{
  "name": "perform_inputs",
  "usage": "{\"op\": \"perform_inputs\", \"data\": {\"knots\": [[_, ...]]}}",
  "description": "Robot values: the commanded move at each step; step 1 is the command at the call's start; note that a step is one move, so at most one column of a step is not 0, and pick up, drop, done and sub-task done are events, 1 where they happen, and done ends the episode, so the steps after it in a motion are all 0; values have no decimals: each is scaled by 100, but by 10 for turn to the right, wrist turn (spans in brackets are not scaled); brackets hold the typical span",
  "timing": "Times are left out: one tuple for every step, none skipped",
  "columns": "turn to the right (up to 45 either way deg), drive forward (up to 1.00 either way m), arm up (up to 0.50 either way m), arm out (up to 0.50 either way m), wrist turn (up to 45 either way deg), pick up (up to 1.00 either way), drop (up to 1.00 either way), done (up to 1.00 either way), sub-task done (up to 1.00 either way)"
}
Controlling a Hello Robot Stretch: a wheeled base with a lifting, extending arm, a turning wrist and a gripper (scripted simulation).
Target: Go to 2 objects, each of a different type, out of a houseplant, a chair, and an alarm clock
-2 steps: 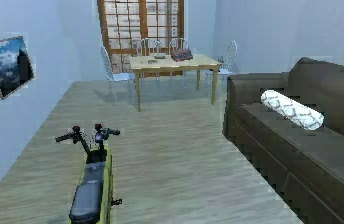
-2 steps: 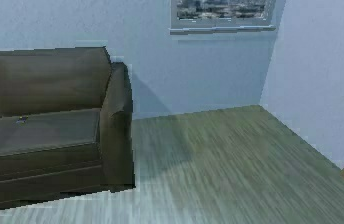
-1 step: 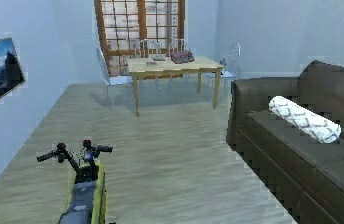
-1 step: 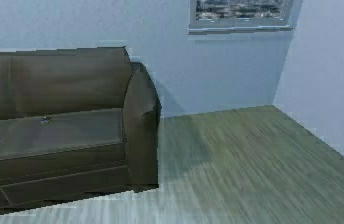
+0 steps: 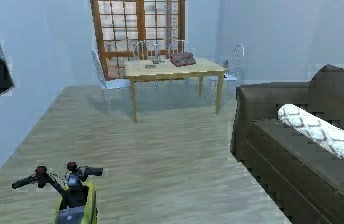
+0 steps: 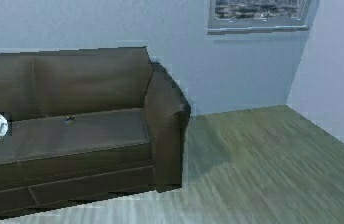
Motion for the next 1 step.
{"op": "perform_inputs", "data": {"knots": [[180, 0, 0, 0, 0, 0, 0, 0, 0]]}}
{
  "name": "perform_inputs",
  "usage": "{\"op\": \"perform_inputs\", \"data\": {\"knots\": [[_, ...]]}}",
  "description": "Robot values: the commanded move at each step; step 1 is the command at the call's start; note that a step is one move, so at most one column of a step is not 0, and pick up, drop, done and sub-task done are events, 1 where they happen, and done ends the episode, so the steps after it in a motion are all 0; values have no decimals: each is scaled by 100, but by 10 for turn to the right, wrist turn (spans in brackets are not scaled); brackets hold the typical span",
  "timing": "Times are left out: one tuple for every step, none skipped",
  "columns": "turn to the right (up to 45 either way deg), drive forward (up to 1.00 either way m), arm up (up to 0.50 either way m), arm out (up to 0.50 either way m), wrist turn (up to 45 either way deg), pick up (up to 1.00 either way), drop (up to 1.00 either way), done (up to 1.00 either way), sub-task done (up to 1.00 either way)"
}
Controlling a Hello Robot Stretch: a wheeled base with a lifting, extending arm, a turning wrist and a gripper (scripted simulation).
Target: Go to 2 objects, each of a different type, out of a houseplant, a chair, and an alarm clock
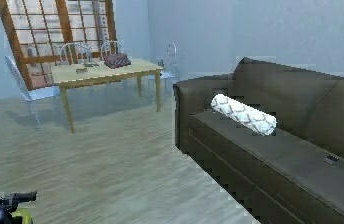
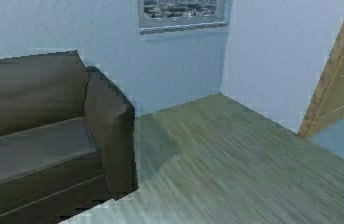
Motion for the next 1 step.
{"op": "perform_inputs", "data": {"knots": [[0, 85, 0, 0, 0, 0, 0, 0, 0]]}}
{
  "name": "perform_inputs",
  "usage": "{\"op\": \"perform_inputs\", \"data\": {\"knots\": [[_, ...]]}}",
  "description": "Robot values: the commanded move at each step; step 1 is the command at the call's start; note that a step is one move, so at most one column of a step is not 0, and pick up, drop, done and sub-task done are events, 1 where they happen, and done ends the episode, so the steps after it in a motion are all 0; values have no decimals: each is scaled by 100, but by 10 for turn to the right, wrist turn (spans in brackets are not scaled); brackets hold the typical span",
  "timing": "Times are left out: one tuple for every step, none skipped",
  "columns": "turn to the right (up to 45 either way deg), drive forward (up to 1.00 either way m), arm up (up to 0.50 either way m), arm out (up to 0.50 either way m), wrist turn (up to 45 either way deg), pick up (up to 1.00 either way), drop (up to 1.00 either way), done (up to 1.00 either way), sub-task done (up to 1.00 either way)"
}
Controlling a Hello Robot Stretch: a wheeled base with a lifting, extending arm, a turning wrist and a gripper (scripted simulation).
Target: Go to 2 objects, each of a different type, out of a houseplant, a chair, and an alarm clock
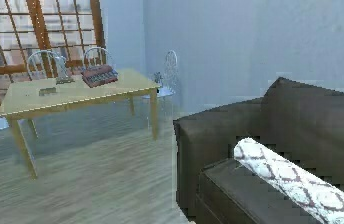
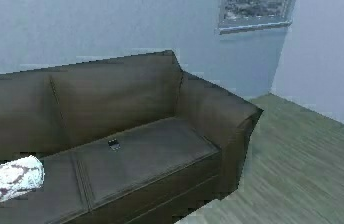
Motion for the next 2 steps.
{"op": "perform_inputs", "data": {"knots": [[-270, 0, 0, 0, 0, 0, 0, 0, 0], [0, 45, 0, 0, 0, 0, 0, 0, 0]]}}
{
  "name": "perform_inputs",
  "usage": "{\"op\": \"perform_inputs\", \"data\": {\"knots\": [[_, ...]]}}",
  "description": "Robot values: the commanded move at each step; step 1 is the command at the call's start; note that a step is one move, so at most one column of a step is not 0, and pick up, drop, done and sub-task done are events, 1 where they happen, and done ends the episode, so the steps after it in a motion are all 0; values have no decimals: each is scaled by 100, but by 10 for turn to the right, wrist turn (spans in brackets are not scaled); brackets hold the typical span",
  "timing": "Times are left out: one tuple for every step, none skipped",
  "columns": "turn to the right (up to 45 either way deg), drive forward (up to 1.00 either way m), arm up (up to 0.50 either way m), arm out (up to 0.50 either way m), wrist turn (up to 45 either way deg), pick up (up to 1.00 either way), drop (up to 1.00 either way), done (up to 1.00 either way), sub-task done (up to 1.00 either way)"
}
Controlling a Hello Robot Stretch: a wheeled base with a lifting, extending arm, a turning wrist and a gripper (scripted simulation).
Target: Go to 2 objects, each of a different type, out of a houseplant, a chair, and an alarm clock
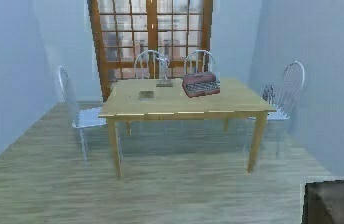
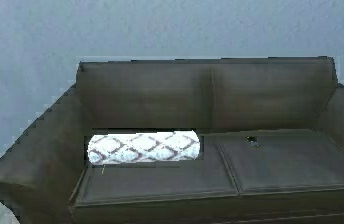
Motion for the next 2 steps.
{"op": "perform_inputs", "data": {"knots": [[-210, 0, 0, 0, 0, 0, 0, 0, 0], [0, 100, 0, 0, 0, 0, 0, 0, 0]]}}
